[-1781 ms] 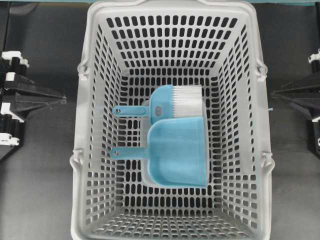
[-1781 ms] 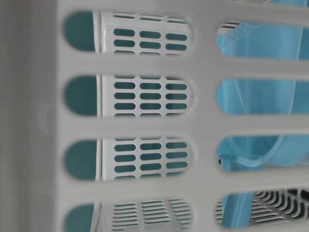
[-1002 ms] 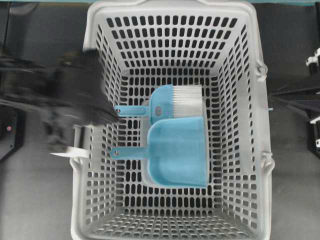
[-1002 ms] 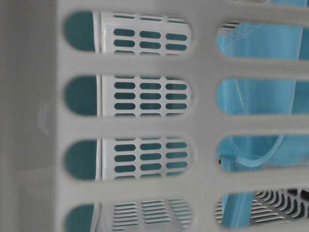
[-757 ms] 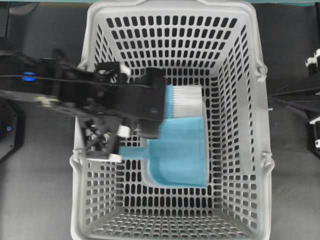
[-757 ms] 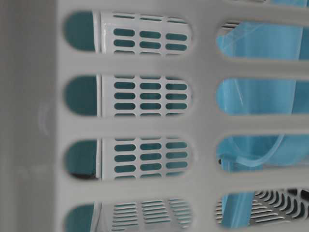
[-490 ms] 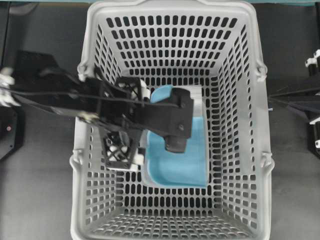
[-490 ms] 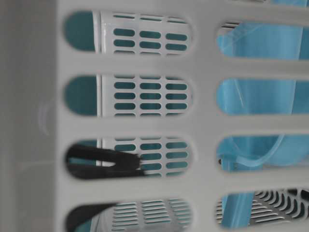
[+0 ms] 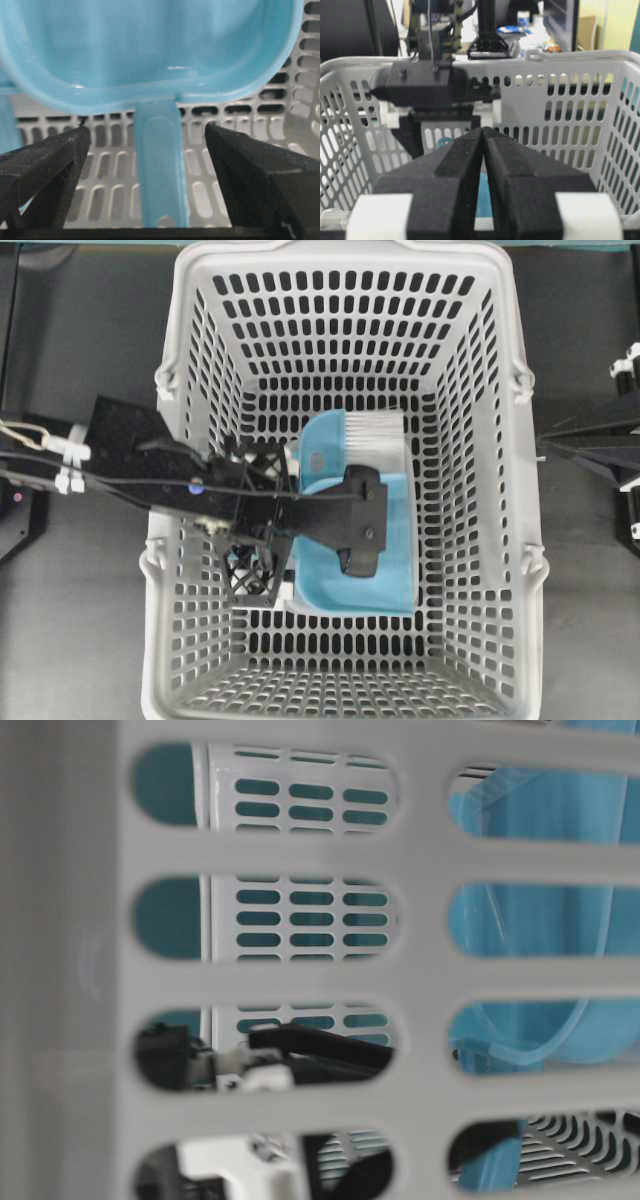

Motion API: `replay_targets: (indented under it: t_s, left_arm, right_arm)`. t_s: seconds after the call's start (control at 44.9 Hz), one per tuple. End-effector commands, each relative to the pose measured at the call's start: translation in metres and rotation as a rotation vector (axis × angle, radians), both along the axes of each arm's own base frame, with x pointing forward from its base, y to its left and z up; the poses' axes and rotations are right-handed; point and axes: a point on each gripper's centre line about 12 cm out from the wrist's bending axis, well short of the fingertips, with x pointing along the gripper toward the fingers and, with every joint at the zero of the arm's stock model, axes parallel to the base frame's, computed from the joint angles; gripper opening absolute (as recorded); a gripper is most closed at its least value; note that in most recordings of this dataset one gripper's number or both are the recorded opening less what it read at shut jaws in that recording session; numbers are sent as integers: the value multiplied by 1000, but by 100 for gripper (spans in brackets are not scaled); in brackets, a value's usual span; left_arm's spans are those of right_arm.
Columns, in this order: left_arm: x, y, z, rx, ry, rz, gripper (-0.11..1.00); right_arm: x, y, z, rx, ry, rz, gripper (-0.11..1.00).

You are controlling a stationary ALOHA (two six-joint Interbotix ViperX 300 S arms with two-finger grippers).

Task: Pick up the dustpan from the shopping basket with the left arm.
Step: 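Lower the left gripper into the basket onto the blue dustpan handle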

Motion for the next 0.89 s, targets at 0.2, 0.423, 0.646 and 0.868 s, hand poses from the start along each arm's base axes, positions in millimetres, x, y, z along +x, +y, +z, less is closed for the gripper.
replay_targets:
  t_s: [0.2,0.423,0.646,0.868]
  left_arm:
    - [-1,-2,-12,-6,-38,-5,90]
    - [-4,-1,-18,-9,-50,1,73]
    - [-2,1,22,-27,-150,11,28]
    - [-7,2,78,-49,-277,15,28]
  right_arm:
    - [1,1,0,3,-1,2,-1]
    - [0,0,-2,6,3,2,-1]
    - [0,0,-2,6,3,2,-1]
    - [0,1,-4,6,8,3,-1]
